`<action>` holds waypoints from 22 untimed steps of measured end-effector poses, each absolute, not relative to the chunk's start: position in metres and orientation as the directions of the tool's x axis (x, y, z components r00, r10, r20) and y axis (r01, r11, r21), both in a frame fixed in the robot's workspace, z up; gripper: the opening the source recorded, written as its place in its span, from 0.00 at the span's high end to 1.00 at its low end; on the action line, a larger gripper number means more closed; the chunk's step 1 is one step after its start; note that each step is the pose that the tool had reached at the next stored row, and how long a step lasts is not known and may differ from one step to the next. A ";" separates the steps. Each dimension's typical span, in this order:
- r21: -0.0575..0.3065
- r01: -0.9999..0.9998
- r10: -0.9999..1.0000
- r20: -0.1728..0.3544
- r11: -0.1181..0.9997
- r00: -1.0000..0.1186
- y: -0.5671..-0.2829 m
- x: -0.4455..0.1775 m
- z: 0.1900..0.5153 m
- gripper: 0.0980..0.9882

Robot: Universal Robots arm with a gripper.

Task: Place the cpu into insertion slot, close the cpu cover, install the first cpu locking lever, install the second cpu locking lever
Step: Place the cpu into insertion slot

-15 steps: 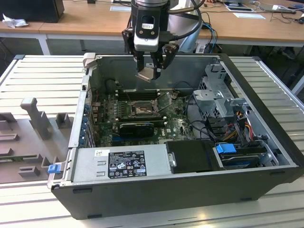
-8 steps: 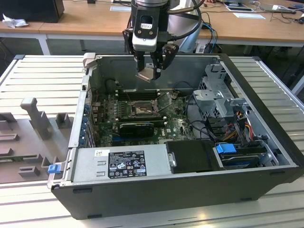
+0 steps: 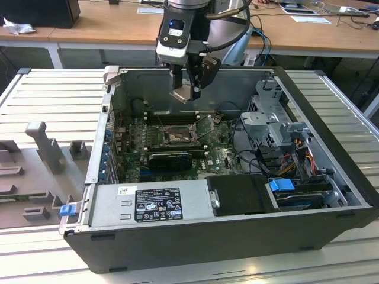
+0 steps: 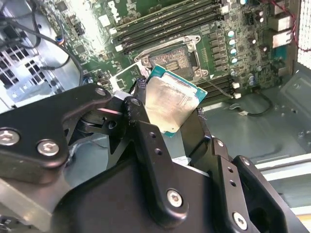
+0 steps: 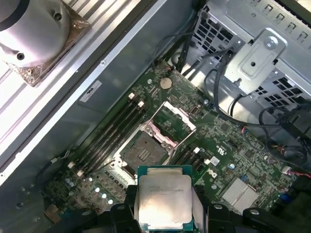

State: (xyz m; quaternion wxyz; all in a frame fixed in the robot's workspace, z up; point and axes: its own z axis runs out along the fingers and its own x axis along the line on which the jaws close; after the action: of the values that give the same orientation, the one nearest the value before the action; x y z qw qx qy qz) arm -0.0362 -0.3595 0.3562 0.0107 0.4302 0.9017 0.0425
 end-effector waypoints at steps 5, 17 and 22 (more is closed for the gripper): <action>0.086 0.850 0.852 0.017 0.520 -0.523 -0.360 -0.036 0.354 0.52; 0.085 0.933 0.936 0.015 0.350 -0.353 -0.360 -0.036 0.345 0.52; 0.085 0.957 0.960 0.015 0.277 -0.279 -0.360 -0.036 0.343 0.52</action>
State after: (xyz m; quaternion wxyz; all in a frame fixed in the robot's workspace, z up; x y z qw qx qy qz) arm -0.0362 -0.3595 0.3432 0.0194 0.6000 0.7989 0.0383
